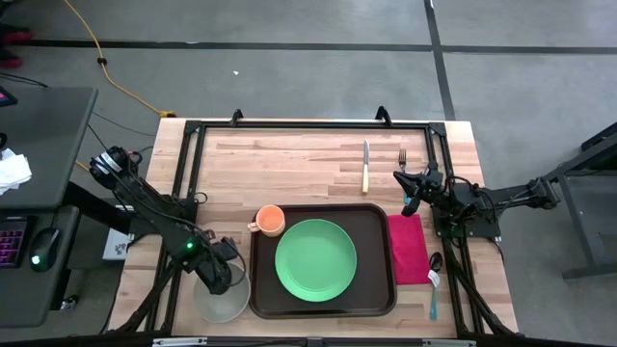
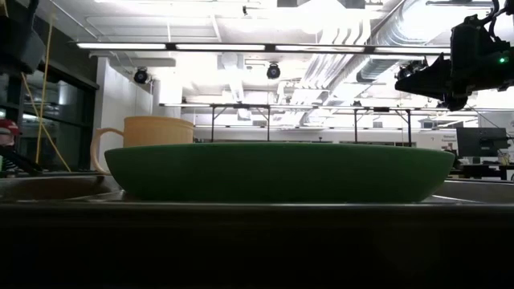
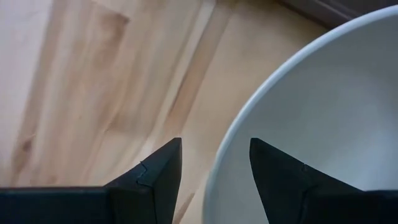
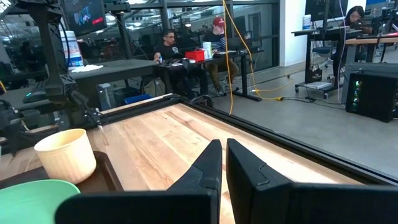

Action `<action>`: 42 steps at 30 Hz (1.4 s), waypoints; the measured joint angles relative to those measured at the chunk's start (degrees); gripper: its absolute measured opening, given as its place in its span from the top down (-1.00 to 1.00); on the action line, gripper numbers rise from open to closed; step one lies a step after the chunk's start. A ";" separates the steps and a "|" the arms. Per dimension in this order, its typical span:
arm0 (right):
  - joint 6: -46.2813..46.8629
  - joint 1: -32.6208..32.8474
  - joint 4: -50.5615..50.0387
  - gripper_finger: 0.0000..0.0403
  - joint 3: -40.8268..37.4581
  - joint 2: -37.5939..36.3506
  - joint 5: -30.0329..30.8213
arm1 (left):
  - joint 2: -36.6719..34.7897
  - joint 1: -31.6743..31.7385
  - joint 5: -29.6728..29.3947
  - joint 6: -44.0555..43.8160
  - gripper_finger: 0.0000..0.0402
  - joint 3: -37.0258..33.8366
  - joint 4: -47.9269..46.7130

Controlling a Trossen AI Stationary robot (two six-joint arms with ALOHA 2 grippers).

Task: Set up tray
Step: Put the white bowl on the green plate on the brown serving tray

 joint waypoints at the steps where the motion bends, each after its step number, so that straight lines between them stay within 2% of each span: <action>1: 0.00 0.00 0.01 1.00 0.00 0.00 -0.01 | 0.00 0.00 0.02 -0.01 -0.08 -0.62 1.31; 8: 0.00 0.00 0.00 1.00 0.00 0.00 -0.02 | 0.00 0.00 -0.59 -0.03 -0.08 -1.12 1.95; 22: 0.02 0.00 0.00 1.00 0.00 0.00 0.00 | 0.00 0.00 4.43 2.48 -0.08 -1.12 1.76; 42: 0.11 0.00 0.00 1.00 -0.02 0.00 0.00 | 0.00 0.00 5.95 2.38 -0.08 -1.10 1.36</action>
